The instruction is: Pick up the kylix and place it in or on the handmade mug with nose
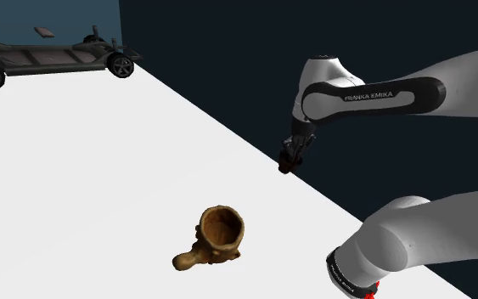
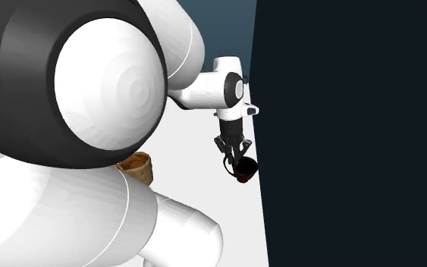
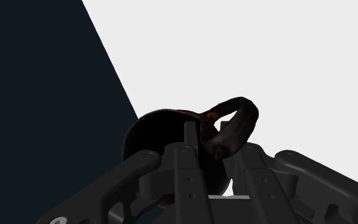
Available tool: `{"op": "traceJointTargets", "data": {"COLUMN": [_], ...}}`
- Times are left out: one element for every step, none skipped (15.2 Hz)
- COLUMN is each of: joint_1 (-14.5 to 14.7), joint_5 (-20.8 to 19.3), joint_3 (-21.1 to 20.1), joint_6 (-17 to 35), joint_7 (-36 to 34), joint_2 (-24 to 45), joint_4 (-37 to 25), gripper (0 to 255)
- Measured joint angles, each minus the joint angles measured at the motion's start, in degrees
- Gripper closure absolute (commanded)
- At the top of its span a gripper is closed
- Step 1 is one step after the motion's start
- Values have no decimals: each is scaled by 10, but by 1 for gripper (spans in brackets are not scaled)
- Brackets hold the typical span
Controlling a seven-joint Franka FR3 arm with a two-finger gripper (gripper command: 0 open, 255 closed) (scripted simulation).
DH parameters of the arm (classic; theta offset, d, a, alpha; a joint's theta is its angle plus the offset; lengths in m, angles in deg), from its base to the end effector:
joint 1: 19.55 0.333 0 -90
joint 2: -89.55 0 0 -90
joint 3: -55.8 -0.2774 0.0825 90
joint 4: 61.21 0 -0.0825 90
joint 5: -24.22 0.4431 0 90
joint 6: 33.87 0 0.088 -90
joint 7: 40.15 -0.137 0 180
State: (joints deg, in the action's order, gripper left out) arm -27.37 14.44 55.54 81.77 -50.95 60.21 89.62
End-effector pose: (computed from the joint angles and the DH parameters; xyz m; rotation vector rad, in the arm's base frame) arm 0.4255 -0.0714 0.3100 2.9618 -0.3560 -0.1460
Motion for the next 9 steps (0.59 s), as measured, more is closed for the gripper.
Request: {"op": "traceJointTargets", "data": {"joint_1": [0,1,1,1,1,2,2,2,2], "joint_5": [1,1,3,3,3,4,6,6,6], "joint_3": [0,0,-1,0,0,-1,-2,-1,-1], "joint_6": [-8,-16,-26,-34,-42,-52,-60,-67,-76], "joint_7": [2,3,4,6,7,8,7,9,11], "joint_2": [-2,-5,-8,-11,-14,-18,-20,-20,-25], "joint_4": [-6,-11,-19,-23,-28,-34,-41,-47,-52], "gripper": [255,255,255,255,255,255,255,255,255]}}
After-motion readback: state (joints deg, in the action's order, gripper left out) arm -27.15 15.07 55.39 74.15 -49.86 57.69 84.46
